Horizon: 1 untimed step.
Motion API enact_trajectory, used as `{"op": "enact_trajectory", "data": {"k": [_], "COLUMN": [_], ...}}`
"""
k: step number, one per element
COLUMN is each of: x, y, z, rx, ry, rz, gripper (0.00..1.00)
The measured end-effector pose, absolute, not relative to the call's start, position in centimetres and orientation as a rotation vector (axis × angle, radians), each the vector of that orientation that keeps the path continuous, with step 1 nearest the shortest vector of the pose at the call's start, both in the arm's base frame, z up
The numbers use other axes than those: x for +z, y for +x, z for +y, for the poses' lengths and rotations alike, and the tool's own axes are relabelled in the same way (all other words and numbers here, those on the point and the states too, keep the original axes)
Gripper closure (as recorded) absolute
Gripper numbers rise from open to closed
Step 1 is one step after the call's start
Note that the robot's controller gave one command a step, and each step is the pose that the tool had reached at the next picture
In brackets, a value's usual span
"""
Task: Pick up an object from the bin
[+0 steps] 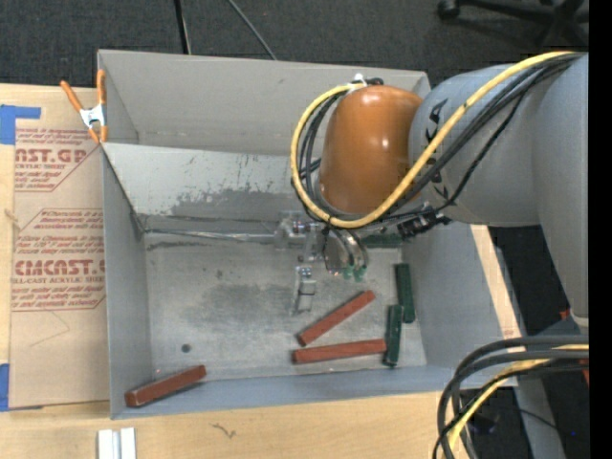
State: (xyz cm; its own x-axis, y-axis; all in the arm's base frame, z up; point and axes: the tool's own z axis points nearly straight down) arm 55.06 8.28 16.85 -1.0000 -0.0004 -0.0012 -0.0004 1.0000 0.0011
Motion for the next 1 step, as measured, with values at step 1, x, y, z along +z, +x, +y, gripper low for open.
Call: {"op": "enact_trajectory", "data": {"k": [1], "x": [6.62], "y": [53.87], "z": [9.79], "rx": [0.001], "ry": [-0.295], "rz": [3.133], "gripper": [0.0]}}
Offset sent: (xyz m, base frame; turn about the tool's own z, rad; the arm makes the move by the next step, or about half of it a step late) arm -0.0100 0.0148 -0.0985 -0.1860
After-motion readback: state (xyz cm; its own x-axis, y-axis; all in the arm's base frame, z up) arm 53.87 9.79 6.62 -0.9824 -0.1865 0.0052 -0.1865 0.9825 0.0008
